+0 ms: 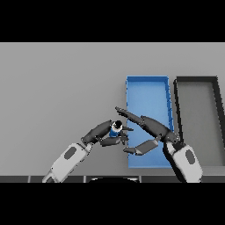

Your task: Pick up the blue pipe and place it into the blue bin.

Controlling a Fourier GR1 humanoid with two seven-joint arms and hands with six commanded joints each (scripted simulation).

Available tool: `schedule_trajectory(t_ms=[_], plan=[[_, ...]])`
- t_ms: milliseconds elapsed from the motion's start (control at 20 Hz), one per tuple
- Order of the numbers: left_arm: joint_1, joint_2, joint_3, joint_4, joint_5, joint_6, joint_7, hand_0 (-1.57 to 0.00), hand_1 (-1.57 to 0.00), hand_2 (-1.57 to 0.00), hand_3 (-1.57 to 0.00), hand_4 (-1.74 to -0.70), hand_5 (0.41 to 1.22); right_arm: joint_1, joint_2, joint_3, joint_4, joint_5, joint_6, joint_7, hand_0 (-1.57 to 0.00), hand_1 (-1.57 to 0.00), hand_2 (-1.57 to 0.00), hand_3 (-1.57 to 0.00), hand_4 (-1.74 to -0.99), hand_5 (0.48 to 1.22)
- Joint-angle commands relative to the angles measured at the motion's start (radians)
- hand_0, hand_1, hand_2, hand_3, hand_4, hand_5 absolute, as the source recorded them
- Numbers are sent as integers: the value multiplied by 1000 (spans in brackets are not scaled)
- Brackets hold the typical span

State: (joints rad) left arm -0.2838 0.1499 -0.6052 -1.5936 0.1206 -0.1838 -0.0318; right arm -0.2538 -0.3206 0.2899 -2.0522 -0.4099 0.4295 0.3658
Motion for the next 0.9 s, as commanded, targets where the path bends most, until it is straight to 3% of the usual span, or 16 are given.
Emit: schedule_trajectory(t_ms=[0,400,450,500,550,600,650,750,800,850], plan=[[-9,-3,4,-2,6,-3,2,-1571,-1571,-1571,-1490,-1627,1221,-19,13,15,18,4,7,11,1,1,1,1,-1270,510],[-13,-15,16,29,-17,-18,-2,-1571,-1571,-1571,-1557,-1473,1221,-184,119,82,156,24,14,91,1,1,-9,1,-1210,498],[-13,-14,21,24,-12,-16,24,-1571,-1571,-1571,-1560,-1525,1221,-202,122,76,176,23,22,92,-17,-34,-54,-26,-1236,493],[-15,-18,20,30,-18,-18,19,-1571,-1571,-1571,-1284,-1568,1221,-221,129,78,197,23,33,92,-107,-140,-160,-116,-1291,483],[-28,-15,13,22,-46,-3,55,-1571,-1571,-1571,-1190,-1603,1221,-248,143,85,212,25,36,100,-264,-299,-308,-252,-1348,477],[-44,11,0,22,-87,-6,75,-1571,-1527,-1571,-1119,-1630,1221,-255,154,93,222,34,43,94,-475,-487,-492,-516,-1365,477],[-18,16,-4,-2,-87,0,74,-1571,-1536,-1571,-1121,-1647,1221,-266,150,86,236,37,57,79,-694,-704,-708,-659,-1433,486],[-23,4,12,13,-78,-2,22,-1571,-1548,-1571,-1283,-1680,1221,-280,176,90,250,20,46,77,-1010,-1016,-1019,-880,-1527,570],[-18,-6,17,9,-55,-15,4,-1571,-1553,-1571,-1340,-1692,1221,-278,182,87,254,2,42,79,-1122,-1127,-1129,-1018,-1498,638],[-11,-11,25,6,-37,-20,-15,-1571,-1557,-1571,-1386,-1702,1221,-283,198,88,256,-8,33,86,-1212,-1216,-1218,-1128,-1474,755]])
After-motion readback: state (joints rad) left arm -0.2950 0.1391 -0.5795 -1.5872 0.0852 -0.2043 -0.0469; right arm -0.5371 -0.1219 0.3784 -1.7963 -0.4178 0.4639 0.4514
